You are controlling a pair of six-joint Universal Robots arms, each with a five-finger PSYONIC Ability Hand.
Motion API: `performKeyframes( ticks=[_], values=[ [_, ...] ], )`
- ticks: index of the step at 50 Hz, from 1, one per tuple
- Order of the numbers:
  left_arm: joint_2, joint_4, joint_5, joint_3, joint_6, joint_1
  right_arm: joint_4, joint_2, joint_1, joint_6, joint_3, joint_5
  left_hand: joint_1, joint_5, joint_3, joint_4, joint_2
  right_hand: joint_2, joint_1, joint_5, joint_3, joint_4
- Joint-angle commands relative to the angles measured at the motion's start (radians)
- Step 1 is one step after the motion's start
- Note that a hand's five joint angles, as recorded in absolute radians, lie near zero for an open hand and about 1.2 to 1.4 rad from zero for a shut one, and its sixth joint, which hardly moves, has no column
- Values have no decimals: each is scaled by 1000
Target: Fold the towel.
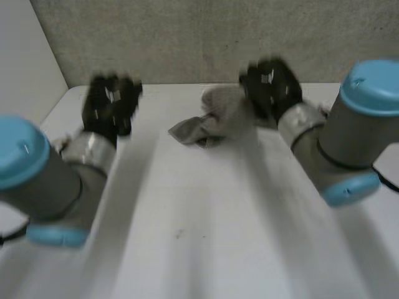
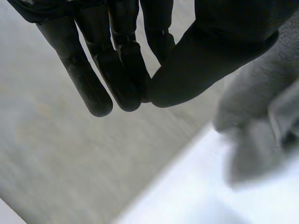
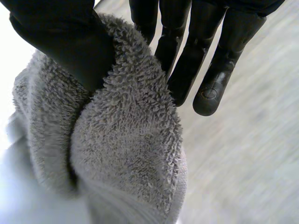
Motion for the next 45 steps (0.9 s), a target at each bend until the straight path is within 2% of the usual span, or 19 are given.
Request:
performKeyframes(
  ticks=[1,10,13,15,18,20,23,28,32,38,45],
  values=[
    [-49,42,37,-171,-9,-25,16,-14,-44,-73,218,-77,-517,-526,-527,-527,-522,209,25,233,208,200],
    [-134,110,49,-64,-41,-29,-7,-140,-46,-63,283,-88,-586,-595,-596,-596,-591,209,25,233,208,200],
    [-166,108,49,-4,-100,-31,-1,-193,-46,-63,286,-77,-583,-592,-593,-593,-588,209,25,233,208,200],
    [-206,99,54,45,-180,-34,3,-247,-48,-61,294,-67,-575,-583,-585,-584,-579,209,25,233,208,200],
    [-227,97,65,68,-221,-42,10,-293,-43,-40,288,-33,-574,-583,-584,-584,-579,209,25,233,208,200],
    [-273,96,107,109,-271,-58,16,-305,-41,-26,282,-8,-572,-580,-582,-581,-576,209,25,233,208,200],
    [-315,94,155,135,-284,-66,23,-330,-40,-6,271,35,-569,-578,-579,-578,-573,209,25,233,208,200],
    [-365,94,209,163,-288,-84,63,-379,-35,0,255,55,-572,-580,-582,-581,-576,209,25,233,208,200],
    [-395,94,221,186,-301,-106,85,-397,-31,2,246,58,-572,-580,-582,-581,-576,209,25,233,208,200],
    [-447,64,224,236,-380,-140,91,-434,-26,2,243,76,-577,-586,-587,-587,-582,209,25,233,208,200],
    [-496,21,224,301,-439,-149,94,-439,-21,3,237,90,-566,-575,-576,-576,-570,209,25,233,208,200]
  ],
)
